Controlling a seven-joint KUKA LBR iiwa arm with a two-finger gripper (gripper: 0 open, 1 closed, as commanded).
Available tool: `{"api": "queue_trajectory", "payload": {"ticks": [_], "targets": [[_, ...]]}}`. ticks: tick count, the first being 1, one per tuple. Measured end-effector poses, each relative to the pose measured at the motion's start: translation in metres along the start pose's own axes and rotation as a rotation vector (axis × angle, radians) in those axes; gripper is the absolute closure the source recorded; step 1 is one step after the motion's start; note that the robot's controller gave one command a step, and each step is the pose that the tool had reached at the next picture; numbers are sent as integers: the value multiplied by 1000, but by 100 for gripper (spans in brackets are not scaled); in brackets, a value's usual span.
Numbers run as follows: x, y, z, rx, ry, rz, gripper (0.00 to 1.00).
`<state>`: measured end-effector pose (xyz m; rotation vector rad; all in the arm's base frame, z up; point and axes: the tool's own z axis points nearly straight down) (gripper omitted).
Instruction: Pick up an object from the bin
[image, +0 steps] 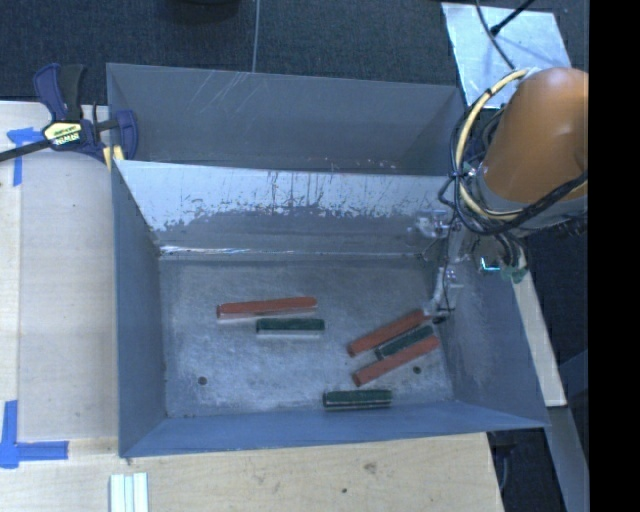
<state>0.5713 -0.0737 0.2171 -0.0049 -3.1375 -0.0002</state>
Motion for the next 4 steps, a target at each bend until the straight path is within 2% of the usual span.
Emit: {"api": "queue_trajectory", "payload": {"ticks": [1, 2, 3, 4], "targets": [[23, -20, 150, -1, 3, 44, 0], [48, -8, 145, 2, -11, -13, 0], [49, -7, 144, 0, -1, -18, 100], [29, 5, -33, 3, -17, -142, 100]]}}
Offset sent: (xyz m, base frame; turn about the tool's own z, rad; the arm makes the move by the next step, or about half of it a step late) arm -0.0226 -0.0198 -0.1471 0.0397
